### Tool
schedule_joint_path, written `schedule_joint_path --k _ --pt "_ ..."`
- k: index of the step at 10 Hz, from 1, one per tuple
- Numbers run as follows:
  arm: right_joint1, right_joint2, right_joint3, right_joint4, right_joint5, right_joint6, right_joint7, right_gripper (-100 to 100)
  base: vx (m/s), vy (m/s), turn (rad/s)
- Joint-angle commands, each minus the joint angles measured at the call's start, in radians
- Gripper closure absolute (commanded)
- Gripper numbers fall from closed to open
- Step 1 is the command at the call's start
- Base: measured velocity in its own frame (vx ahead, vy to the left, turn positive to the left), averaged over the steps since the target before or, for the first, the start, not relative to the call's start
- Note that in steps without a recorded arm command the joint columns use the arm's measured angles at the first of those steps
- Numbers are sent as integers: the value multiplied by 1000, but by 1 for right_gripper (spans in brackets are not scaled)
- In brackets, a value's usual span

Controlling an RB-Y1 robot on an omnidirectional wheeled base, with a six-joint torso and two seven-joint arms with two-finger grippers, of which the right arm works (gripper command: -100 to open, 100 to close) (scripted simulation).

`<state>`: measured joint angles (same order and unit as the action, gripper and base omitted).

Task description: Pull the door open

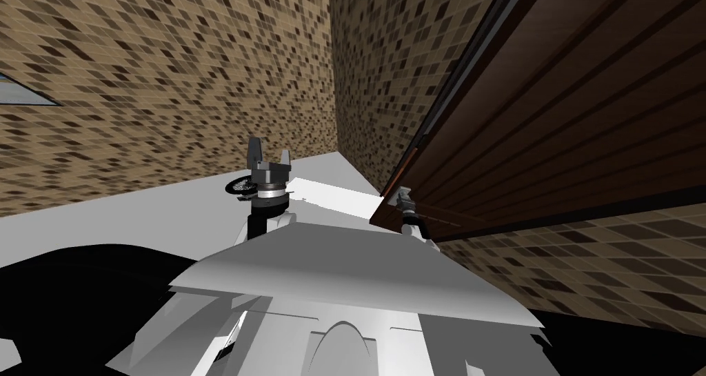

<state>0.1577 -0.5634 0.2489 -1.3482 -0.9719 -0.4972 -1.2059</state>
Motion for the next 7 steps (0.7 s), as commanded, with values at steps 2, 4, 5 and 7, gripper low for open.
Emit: schedule_joint_path --k 2,4,5,7 --pt "15 -29 27 -19 3 -17 -27 100 -193 -70 118" --pt "25 -49 44 -28 5 -29 -44 100 -203 -61 115" --pt "30 -60 54 -33 6 -36 -54 100 -217 -64 131" --pt "34 -69 66 -32 11 -39 -66 100 -126 -25 75"
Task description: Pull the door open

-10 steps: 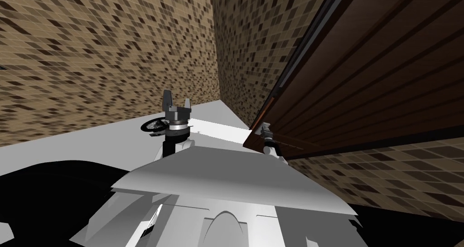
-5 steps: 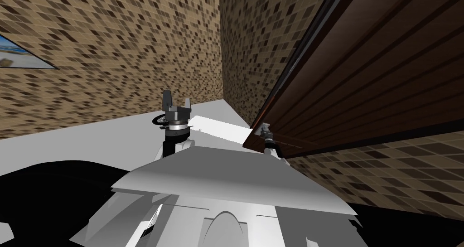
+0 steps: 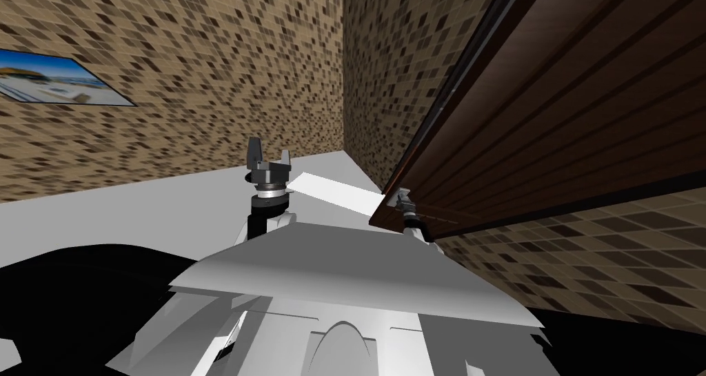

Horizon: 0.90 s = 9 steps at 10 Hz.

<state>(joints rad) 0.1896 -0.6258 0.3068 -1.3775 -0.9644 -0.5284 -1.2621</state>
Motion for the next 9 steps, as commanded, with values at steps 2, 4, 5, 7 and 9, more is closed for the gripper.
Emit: schedule_joint_path --k 2,4,5,7,9 --pt "8 -20 19 -8 8 -17 -23 100 -181 -68 111" --pt "17 -41 36 -16 15 -33 -44 100 -191 -68 127" --pt "22 -52 45 -20 19 -40 -54 100 -209 -66 130" --pt "30 -72 61 -28 26 -55 -74 100 -189 -71 109" --pt "38 -89 75 -35 32 -67 -91 100 -222 -62 110"
